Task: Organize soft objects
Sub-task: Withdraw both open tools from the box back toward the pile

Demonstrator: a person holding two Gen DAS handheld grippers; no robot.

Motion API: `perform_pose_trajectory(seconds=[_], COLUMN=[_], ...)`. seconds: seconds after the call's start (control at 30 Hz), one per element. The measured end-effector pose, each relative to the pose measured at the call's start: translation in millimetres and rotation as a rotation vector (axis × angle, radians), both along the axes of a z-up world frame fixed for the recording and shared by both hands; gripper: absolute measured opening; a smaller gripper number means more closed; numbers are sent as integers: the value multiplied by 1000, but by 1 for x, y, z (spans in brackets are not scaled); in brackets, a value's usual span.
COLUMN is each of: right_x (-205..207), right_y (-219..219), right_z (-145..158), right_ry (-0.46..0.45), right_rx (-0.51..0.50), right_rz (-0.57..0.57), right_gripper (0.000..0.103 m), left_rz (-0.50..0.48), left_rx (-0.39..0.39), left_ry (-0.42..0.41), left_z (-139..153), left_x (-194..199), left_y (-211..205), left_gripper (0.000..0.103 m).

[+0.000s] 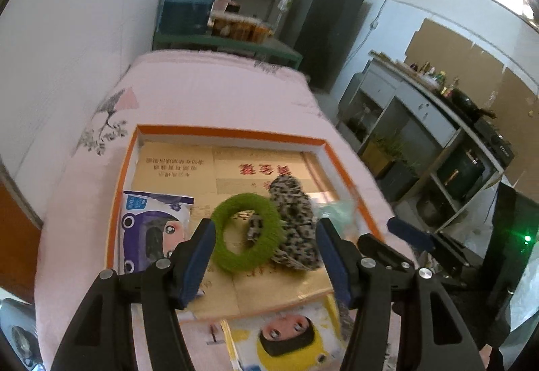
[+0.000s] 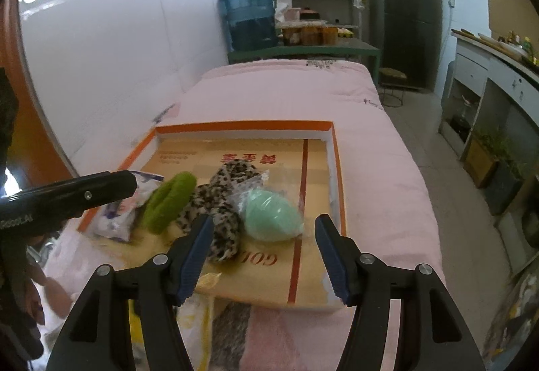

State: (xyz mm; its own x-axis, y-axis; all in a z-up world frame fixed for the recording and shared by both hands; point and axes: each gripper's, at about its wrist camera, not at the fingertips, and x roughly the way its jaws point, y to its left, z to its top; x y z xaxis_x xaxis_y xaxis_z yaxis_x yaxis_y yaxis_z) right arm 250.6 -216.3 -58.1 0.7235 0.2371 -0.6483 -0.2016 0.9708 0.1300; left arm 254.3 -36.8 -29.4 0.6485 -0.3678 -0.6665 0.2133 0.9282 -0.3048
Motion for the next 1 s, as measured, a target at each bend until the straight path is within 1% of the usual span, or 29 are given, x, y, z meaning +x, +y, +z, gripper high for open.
perform_pose_trajectory(seconds=[0.23, 0.33, 0.53, 0.7, 1.0], right_x=[-44, -65, -103, -130, -166], right_y=[9, 15, 25, 31, 39], right_z=[32, 47, 69, 77, 82], right_ry=[-47, -77, -125, -143, -166], right_rx=[11, 19, 21, 29, 36], right_rz=[15, 25, 40, 57, 82], right_gripper=[64, 64, 64, 64, 64], left_rz=[28, 48, 93, 117, 140], left_rx=[-18, 6, 46, 64, 76], left_ry=[-111, -149, -199, -230, -247], left_z=[32, 42, 56, 59, 55], left_x=[-59, -84, -119, -139, -167], left_y=[2, 5, 14, 25, 34], left_gripper=[61, 61, 61, 61, 61])
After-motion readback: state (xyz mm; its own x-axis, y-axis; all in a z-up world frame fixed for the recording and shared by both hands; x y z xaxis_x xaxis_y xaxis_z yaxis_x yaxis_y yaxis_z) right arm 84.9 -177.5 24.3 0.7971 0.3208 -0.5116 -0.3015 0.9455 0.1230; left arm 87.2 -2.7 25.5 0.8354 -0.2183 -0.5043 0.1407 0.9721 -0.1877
